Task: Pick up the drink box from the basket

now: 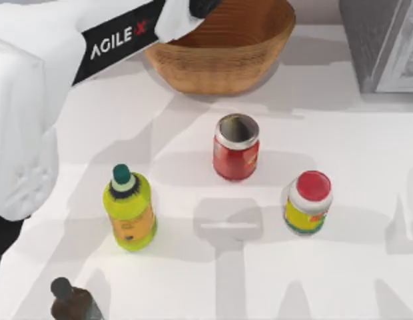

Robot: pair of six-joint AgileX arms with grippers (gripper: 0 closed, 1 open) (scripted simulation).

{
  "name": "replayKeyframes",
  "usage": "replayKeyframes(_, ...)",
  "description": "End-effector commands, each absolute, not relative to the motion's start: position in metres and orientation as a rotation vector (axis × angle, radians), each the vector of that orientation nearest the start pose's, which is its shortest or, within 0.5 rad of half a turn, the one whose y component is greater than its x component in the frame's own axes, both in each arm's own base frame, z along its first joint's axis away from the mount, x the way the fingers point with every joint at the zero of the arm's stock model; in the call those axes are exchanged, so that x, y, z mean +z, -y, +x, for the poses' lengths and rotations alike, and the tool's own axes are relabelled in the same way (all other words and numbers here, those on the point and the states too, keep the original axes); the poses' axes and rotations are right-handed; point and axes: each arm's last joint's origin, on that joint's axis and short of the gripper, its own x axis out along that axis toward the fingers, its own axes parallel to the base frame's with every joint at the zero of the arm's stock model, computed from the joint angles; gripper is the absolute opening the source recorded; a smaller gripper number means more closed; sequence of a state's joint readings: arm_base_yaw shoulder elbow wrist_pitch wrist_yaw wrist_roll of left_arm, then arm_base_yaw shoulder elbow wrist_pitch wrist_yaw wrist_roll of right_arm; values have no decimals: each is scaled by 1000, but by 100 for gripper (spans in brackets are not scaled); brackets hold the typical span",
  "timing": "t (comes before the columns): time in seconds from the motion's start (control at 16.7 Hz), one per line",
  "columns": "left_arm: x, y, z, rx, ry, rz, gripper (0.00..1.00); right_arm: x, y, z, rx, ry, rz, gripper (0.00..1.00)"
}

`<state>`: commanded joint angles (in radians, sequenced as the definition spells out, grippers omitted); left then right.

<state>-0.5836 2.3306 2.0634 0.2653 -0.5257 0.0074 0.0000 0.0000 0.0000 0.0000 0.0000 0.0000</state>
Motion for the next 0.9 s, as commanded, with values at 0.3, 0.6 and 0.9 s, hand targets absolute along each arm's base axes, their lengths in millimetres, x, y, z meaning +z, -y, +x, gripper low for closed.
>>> replayKeyframes(0.3, 294, 265, 467, -31, -37, 23, 0, 160, 1, 106, 0, 0, 0, 100)
replayKeyframes(0.6, 346, 193, 418, -27, -39, 16, 0, 160, 1, 106, 0, 0, 0, 100)
replayKeyframes(0.9, 385, 99, 307, -22, 10, -15, 0, 160, 1, 106, 0, 0, 0, 100)
